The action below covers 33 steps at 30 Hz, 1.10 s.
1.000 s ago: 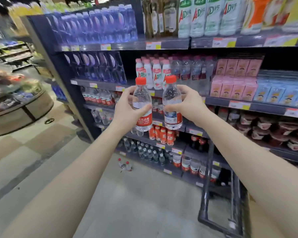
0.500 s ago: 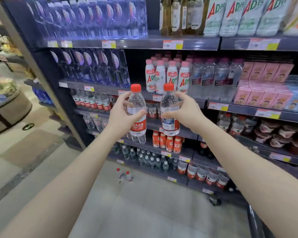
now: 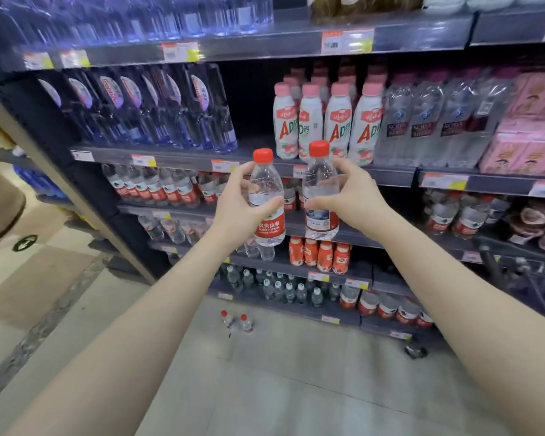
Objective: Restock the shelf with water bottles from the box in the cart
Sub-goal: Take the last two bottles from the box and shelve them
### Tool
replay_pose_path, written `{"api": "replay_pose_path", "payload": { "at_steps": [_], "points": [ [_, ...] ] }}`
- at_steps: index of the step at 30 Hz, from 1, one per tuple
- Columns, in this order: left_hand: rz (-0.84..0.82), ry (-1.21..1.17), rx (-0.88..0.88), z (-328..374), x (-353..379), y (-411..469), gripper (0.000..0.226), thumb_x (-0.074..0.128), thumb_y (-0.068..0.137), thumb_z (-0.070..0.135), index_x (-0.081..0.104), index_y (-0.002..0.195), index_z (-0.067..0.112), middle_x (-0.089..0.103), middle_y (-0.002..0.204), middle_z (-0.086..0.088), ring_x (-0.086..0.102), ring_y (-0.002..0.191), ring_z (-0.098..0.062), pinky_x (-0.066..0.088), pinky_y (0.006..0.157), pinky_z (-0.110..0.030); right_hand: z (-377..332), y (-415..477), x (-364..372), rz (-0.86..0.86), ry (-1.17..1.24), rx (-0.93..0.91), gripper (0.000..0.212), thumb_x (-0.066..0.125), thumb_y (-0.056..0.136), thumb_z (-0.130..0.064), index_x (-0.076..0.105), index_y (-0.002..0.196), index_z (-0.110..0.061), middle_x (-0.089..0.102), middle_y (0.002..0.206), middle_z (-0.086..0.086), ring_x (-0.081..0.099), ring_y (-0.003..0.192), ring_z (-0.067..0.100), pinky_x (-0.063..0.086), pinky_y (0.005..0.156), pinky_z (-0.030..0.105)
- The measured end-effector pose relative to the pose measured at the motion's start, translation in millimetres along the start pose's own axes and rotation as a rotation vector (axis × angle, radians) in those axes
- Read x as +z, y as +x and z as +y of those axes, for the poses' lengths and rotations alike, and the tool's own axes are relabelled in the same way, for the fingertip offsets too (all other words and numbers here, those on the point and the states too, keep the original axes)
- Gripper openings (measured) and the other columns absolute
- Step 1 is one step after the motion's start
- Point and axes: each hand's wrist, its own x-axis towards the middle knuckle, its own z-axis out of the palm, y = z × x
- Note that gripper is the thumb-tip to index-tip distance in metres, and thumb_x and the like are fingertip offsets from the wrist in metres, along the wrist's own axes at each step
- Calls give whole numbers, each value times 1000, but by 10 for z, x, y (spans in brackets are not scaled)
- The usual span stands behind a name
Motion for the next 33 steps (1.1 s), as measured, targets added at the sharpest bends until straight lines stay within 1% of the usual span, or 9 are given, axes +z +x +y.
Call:
{"api": "replay_pose_path", "payload": {
  "at_steps": [5,9,13,17,20,23,25,29,33],
  "points": [
    [-110,-24,50,-332,155,274,80,86,87,41,41,153,33,56,116,14,57,111,2,48,96,-30,188,4,182,81,-37,29,85,95,61,-36,54,136,-39,68,120,-13,63,112,10,55,93,37],
    [-201,-52,89,-605,322,465,78,87,85,43,41,148,40,62,120,3,63,113,-11,52,99,-38,393,15,278,125,-10,79,73,95,61,-33,57,122,-45,71,104,-17,68,93,0,59,79,31],
    [-270,-93,78,-955,611,586,74,88,83,47,40,140,52,60,121,11,62,113,-4,51,93,-29,761,83,349,153,54,122,75,93,60,-29,61,126,-40,76,104,-12,72,93,4,61,88,40],
    [-315,-77,69,-1340,1036,724,80,88,84,46,42,149,41,59,120,6,62,112,-8,49,92,-24,1251,218,397,161,68,143,72,93,64,-23,63,128,-38,77,102,-12,73,93,3,60,89,40],
    [-327,-77,93,-1611,1383,875,79,89,83,45,44,149,40,58,120,11,59,109,6,46,87,-12,1678,393,425,171,64,135,70,93,66,-18,64,127,-36,77,100,-11,73,90,2,60,83,33],
    [-322,-109,120,-1898,1738,1052,80,90,82,45,47,149,39,62,126,2,65,114,-11,55,95,-30,2096,620,486,169,57,97,70,92,67,-17,64,128,-36,76,95,-19,73,87,0,56,72,20],
    [-283,-132,145,-2078,1950,1159,77,91,80,45,50,146,41,64,128,3,67,114,-12,57,95,-31,2340,773,542,171,49,54,71,92,67,-19,63,129,-37,76,94,-23,72,87,-3,54,68,14],
    [-209,-149,223,-2465,2312,1329,70,93,76,47,58,138,42,67,123,19,65,106,12,52,77,-6,2808,1021,642,165,20,-60,72,93,64,-26,63,127,-43,77,97,-20,74,87,0,56,71,20],
    [-159,-151,309,-2839,2569,1396,69,91,73,55,58,134,50,71,120,14,69,102,5,53,74,-12,3179,1164,725,135,-31,-181,72,94,58,-32,65,123,-42,79,97,-11,76,87,6,59,75,28]
  ]
}}
